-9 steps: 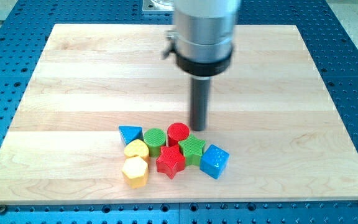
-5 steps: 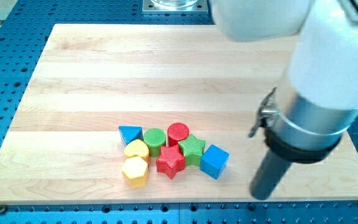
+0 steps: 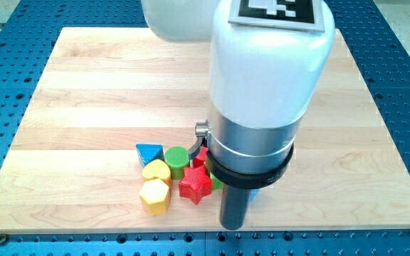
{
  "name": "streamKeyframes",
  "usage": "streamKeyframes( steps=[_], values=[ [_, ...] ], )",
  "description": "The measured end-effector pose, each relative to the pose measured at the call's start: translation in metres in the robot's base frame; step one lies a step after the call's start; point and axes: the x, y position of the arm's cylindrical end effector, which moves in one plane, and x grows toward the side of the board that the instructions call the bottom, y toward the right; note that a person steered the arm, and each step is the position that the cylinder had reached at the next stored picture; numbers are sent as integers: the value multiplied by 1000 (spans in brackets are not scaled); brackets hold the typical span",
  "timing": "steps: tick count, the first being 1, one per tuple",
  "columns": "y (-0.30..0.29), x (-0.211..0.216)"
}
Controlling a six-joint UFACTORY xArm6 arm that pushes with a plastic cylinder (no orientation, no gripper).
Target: Slide the yellow heart towards the top right corner
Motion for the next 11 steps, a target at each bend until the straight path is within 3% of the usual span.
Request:
streamKeyframes(
  steps=[3, 6, 9, 11],
  values=[
    [-52, 0],
    [-143, -1],
    [-134, -61],
    [-119, -63]
  ],
)
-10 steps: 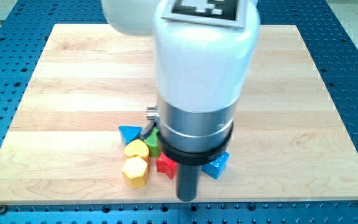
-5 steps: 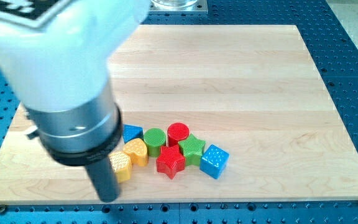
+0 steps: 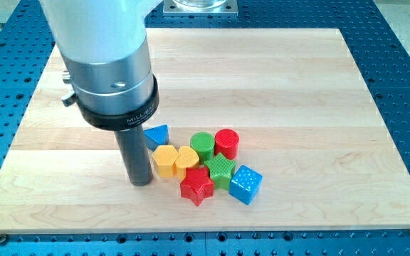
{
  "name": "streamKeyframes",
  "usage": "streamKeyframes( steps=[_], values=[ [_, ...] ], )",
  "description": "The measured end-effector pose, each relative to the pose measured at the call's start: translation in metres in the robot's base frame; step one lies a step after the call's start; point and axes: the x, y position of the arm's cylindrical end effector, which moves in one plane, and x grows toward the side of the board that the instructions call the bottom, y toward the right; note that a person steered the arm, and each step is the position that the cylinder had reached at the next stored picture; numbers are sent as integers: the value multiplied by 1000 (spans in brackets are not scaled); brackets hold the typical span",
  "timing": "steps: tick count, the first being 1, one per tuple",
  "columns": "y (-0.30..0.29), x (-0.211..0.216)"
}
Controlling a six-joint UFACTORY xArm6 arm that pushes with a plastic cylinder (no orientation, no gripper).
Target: Slide the yellow heart towards the top right corner
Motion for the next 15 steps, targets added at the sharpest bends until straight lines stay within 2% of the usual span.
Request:
streamKeyframes(
  steps=[1, 3, 5, 7, 9, 11, 13, 14, 15],
  values=[
    [42, -1],
    [113, -40],
    [146, -66],
    [167, -56],
    [224, -98],
    [194, -107],
    [126, -103],
    [107, -120],
    [145, -165]
  ],
)
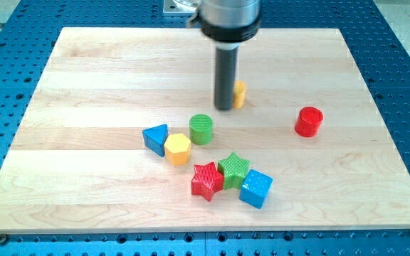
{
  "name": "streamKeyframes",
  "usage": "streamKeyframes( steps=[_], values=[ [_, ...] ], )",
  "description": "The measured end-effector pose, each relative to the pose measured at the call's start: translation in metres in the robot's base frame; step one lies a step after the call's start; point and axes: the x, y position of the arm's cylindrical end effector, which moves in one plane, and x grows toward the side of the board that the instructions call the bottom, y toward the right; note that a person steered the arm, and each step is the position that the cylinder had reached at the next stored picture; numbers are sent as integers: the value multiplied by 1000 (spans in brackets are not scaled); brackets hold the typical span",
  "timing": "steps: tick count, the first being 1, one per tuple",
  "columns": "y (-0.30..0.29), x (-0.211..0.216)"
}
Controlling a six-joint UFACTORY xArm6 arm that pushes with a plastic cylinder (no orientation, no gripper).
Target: Slide the yellow heart towards the top right corner
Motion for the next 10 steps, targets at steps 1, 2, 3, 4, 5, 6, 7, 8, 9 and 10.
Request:
streamKeyframes(
  steps=[1, 2, 3, 4, 5, 6, 7, 8, 9, 10],
  values=[
    [36, -48],
    [91, -64],
    [77, -47],
    [136, -91],
    [170, -126],
    [145, -95],
    [203, -104],
    [210, -116],
    [175, -122],
    [167, -85]
  ],
)
